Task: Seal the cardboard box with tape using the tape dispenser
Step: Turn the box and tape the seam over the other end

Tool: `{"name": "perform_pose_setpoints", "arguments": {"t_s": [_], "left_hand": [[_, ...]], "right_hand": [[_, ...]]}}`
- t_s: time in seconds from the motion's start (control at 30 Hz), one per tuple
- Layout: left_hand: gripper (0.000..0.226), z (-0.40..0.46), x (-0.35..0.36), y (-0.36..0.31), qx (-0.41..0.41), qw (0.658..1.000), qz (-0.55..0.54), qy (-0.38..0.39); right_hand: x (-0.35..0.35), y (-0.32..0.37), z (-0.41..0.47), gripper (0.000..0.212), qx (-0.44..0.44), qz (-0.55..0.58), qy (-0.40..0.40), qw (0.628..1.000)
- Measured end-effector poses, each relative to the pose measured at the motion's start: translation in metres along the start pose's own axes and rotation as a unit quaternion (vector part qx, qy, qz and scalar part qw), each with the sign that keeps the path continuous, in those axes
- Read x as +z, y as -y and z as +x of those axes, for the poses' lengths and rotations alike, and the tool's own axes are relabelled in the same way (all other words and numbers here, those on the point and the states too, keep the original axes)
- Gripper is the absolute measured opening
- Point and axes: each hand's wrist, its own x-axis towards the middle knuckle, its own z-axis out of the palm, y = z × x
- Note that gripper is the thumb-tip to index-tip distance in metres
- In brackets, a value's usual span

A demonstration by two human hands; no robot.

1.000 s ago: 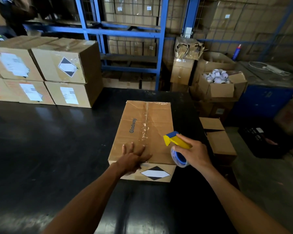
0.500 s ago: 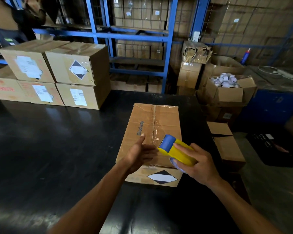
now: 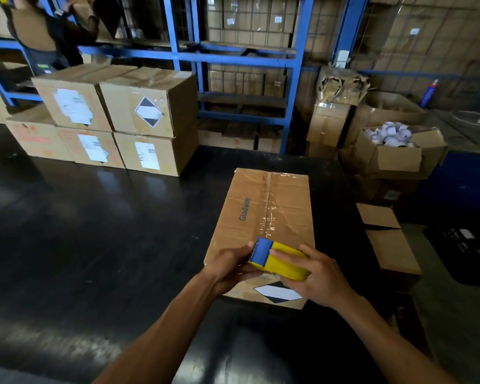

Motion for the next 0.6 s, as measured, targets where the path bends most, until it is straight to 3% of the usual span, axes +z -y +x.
{"name": "perform_pose_setpoints", "arguments": {"t_s": [0.13,0.27,0.4,0.53,0.6], "left_hand": [[0.028,0.006,-0.003,0.011,0.014,0.992,0.022,-0.121],[0.013,0.007,-0.009,0.012,0.013,0.981,-0.051,-0.187],[0.021,0.006,-0.039,0.004,0.091,0.960,-0.014,-0.264],[0.031,0.007,-0.079,0.013,0.211,0.889,0.267,-0.305],[0.030,0.009,-0.082,0.028,0.222,0.860,0.326,-0.325]], "right_hand": [[0.012,0.006,0.009,0.067,-0.002,-0.021,0.038,0.999],[0.018,0.014,0.020,0.066,-0.021,0.010,0.039,0.999],[0.007,0.006,0.021,0.061,-0.022,-0.007,0.040,0.999],[-0.015,-0.011,0.011,0.057,-0.004,-0.029,0.050,0.998],[-0.015,-0.008,0.010,0.057,-0.003,-0.055,0.075,0.996]]}}
